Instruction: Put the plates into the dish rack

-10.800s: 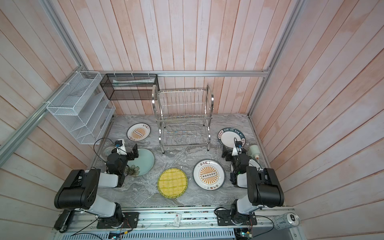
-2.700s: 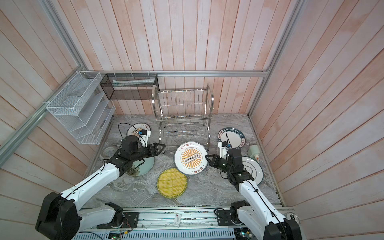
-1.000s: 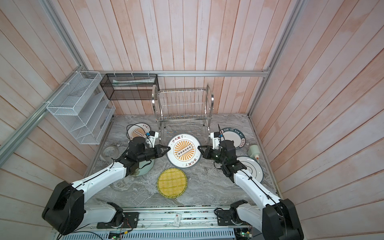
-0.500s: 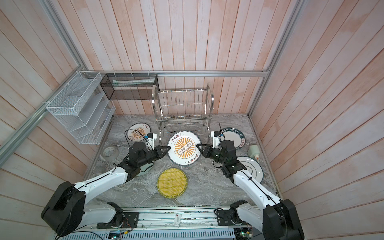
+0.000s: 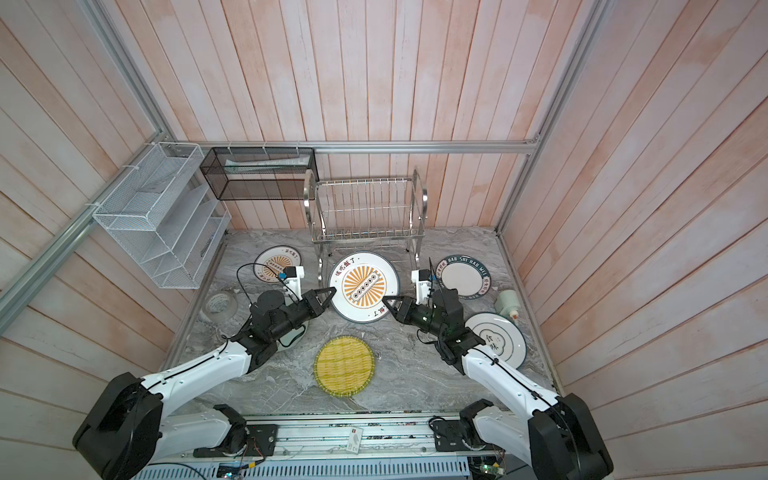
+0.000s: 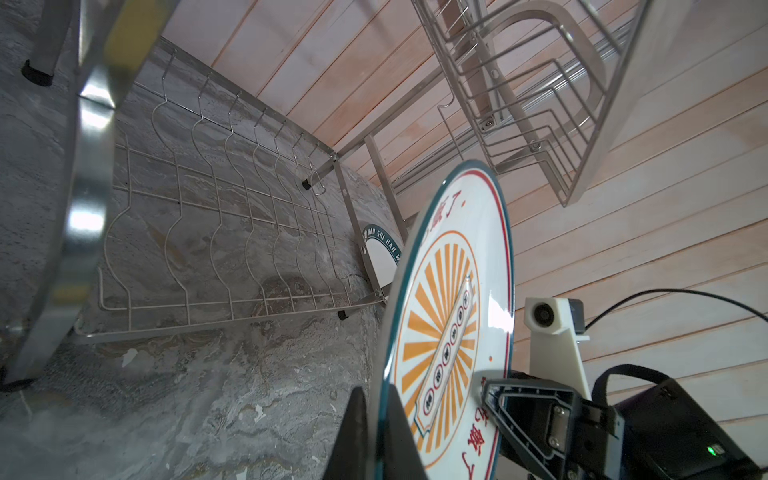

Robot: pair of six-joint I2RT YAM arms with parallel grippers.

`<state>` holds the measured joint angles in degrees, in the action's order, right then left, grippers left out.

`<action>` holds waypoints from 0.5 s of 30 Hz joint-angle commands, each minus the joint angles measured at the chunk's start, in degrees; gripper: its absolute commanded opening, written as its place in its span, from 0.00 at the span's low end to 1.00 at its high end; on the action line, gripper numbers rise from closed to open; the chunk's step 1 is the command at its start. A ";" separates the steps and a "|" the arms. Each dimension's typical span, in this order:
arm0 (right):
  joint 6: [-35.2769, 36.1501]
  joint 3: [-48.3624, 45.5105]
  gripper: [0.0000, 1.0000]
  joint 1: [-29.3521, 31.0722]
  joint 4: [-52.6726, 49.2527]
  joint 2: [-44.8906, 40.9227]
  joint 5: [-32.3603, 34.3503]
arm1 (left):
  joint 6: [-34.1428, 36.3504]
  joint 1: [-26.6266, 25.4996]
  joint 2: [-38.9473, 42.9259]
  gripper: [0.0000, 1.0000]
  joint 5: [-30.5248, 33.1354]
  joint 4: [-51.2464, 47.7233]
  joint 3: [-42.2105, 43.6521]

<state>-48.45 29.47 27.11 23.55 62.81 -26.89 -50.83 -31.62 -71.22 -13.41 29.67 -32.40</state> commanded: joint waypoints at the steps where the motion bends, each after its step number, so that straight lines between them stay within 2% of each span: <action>1: -0.65 0.13 0.19 0.40 2.48 0.91 2.16 | -0.08 -0.53 1.29 0.00 0.26 4.35 0.07; 9: 0.21 1.93 0.11 0.36 2.46 2.04 2.72 | 0.34 -1.17 1.17 0.00 -0.13 3.96 -0.24; 15: 0.32 2.13 0.00 0.40 2.57 1.85 2.55 | 0.72 -1.28 0.85 0.00 -0.31 3.65 -0.56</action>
<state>-50.78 30.17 27.22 24.97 64.40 -25.06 -49.47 -32.36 -71.22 -12.62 29.89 -32.38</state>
